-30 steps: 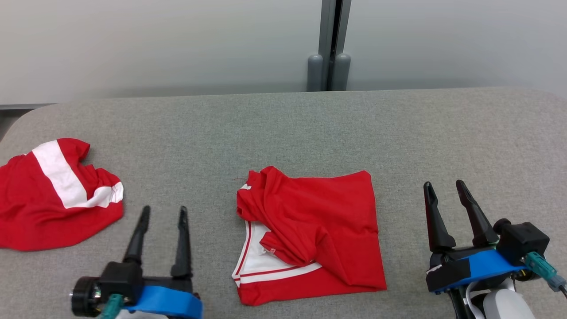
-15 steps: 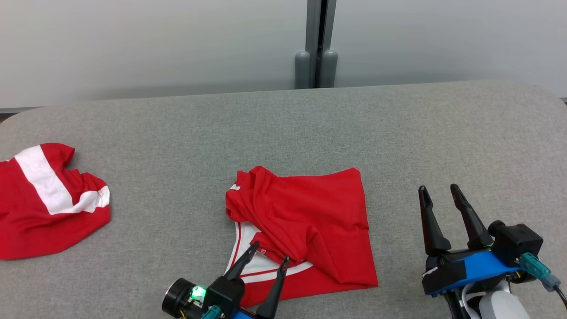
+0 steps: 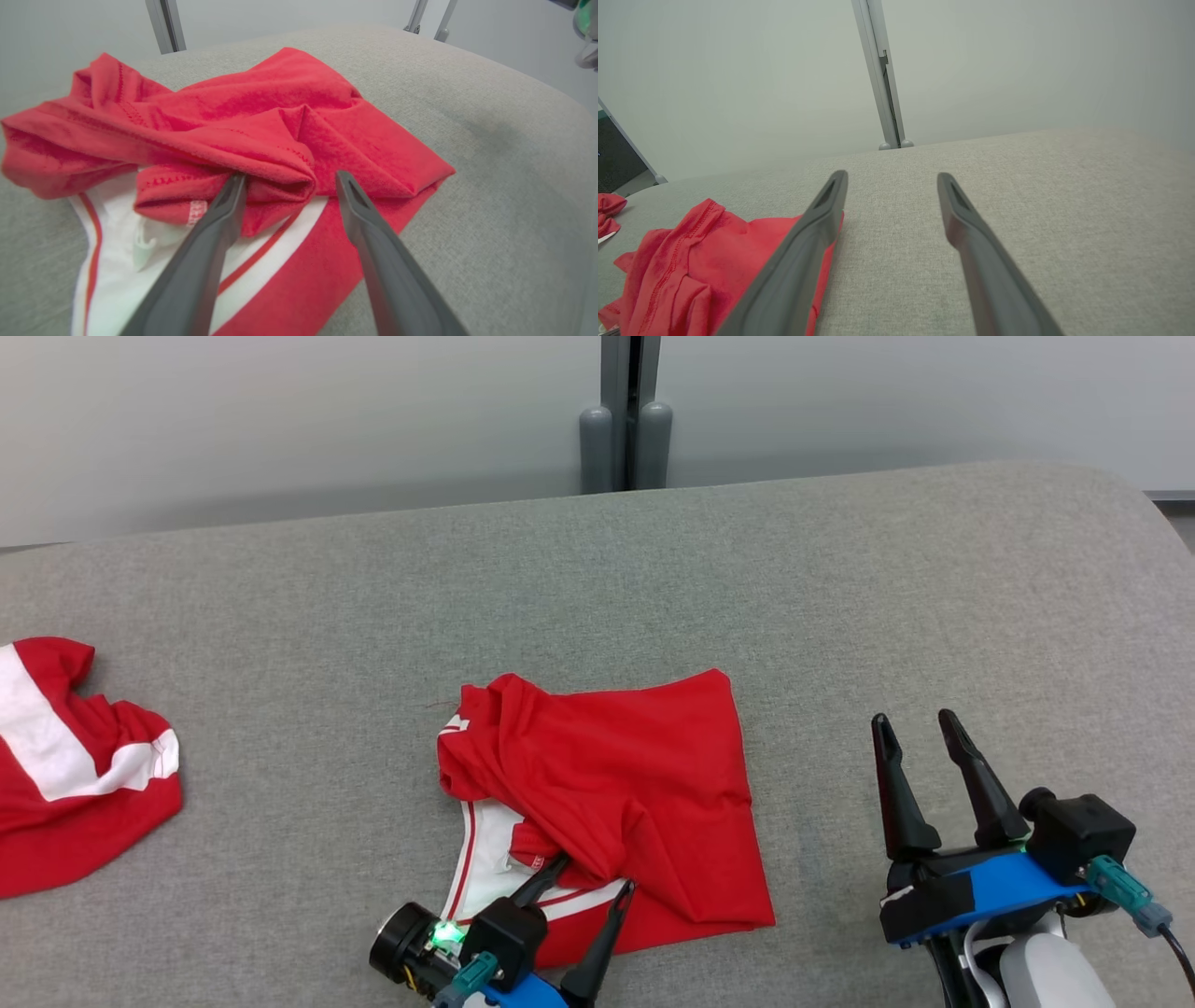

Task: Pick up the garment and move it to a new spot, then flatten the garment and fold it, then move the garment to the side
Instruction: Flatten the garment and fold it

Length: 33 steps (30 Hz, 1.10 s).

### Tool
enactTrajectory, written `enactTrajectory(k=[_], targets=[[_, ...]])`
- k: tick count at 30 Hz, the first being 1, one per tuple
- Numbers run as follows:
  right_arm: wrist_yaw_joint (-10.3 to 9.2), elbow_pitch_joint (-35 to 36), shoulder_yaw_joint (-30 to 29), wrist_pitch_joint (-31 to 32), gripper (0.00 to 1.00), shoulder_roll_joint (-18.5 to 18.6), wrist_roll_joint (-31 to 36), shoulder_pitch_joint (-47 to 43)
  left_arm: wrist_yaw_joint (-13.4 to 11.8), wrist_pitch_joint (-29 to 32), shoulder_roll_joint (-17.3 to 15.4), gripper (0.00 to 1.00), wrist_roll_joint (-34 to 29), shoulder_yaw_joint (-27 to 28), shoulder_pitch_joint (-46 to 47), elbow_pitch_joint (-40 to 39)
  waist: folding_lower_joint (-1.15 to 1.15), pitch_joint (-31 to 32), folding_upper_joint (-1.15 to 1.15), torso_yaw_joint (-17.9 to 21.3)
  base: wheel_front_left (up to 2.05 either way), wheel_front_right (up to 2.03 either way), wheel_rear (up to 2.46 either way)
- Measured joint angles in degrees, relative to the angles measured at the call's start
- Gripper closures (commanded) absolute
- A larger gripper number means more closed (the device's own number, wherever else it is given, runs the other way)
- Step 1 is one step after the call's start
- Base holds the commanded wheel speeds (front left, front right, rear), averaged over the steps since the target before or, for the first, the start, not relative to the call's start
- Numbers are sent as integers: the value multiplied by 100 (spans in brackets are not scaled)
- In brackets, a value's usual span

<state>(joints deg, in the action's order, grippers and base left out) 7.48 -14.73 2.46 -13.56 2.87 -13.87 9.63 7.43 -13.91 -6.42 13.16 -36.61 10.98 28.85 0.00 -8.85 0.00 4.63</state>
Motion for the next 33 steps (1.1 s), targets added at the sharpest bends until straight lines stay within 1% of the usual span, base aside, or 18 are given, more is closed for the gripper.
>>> enactTrajectory(k=[6,7,8,9,13,17,21,25,29,33], targets=[[0,-63,14,-40,0,0,-34,64,0,-40,71,0,77,-62,258,315,0,-51,0,85,0,0,0],[0,-74,14,-41,0,0,-36,65,0,-44,85,8,102,-64,286,369,0,-54,0,91,0,0,0],[0,-80,12,-48,0,0,-41,65,0,-58,91,61,112,-67,315,423,0,-57,0,95,0,0,0],[0,-88,8,-63,0,1,-41,66,0,-59,97,100,141,-67,341,460,0,-59,0,97,0,0,0],[0,-109,-42,-71,0,1,-41,66,0,-90,112,100,226,-1,421,495,0,-40,0,61,0,0,0],[0,-147,-102,-91,0,1,-40,55,0,-103,52,100,253,45,408,313,0,28,0,-59,0,0,0],[0,-196,-154,-100,0,0,-35,23,-18,-108,-120,100,256,65,119,-62,0,106,0,-210,0,0,0],[0,-255,-204,-113,0,0,-27,5,-58,-88,-360,100,257,55,-194,-420,0,171,0,-370,0,0,0],[0,-310,-227,-115,0,-1,-11,-21,-126,108,-550,100,311,46,-483,-746,0,208,0,-502,0,0,0],[0,-374,-233,-116,0,-1,4,-30,-170,276,-657,100,409,55,-720,-920,0,214,0,-582,0,0,0]])
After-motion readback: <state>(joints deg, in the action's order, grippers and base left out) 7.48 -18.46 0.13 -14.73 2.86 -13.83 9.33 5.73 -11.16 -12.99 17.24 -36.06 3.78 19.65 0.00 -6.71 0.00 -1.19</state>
